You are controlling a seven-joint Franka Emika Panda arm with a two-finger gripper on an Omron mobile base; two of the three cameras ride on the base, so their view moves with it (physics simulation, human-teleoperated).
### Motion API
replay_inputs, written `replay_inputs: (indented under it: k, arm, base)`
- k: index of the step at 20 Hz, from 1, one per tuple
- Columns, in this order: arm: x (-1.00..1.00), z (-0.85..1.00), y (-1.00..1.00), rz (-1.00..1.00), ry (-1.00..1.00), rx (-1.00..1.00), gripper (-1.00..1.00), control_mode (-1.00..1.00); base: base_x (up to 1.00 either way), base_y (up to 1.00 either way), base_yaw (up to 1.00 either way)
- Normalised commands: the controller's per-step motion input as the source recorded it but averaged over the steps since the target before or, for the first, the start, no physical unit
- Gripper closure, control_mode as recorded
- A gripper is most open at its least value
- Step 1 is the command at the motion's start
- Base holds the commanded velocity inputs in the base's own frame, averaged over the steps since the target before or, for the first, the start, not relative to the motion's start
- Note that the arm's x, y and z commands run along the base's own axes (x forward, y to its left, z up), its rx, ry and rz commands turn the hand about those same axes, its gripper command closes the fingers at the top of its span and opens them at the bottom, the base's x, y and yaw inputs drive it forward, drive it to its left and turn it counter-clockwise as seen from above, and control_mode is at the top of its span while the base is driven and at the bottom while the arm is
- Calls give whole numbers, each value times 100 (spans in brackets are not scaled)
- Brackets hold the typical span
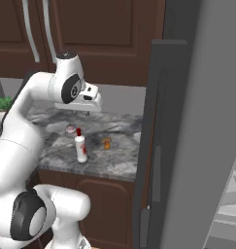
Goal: Place the liquor on the top shelf of the fridge to keep it out of children's reach, and place the mushroom and garlic on lower shelves for easy access.
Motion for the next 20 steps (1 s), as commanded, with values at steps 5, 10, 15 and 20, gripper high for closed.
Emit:
replay_inputs:
  k: [5,10,15,20]
  arm:
    - [-15,-24,4,1,-4,0,-100,-100]
    - [-62,-28,23,10,-35,0,-100,-100]
    - [-32,-55,22,8,-15,0,-100,-100]
    - [0,-39,20,0,-4,0,-100,-100]
  base:
    - [0,0,0]
    - [0,0,0]
    - [0,0,0]
    - [0,0,0]
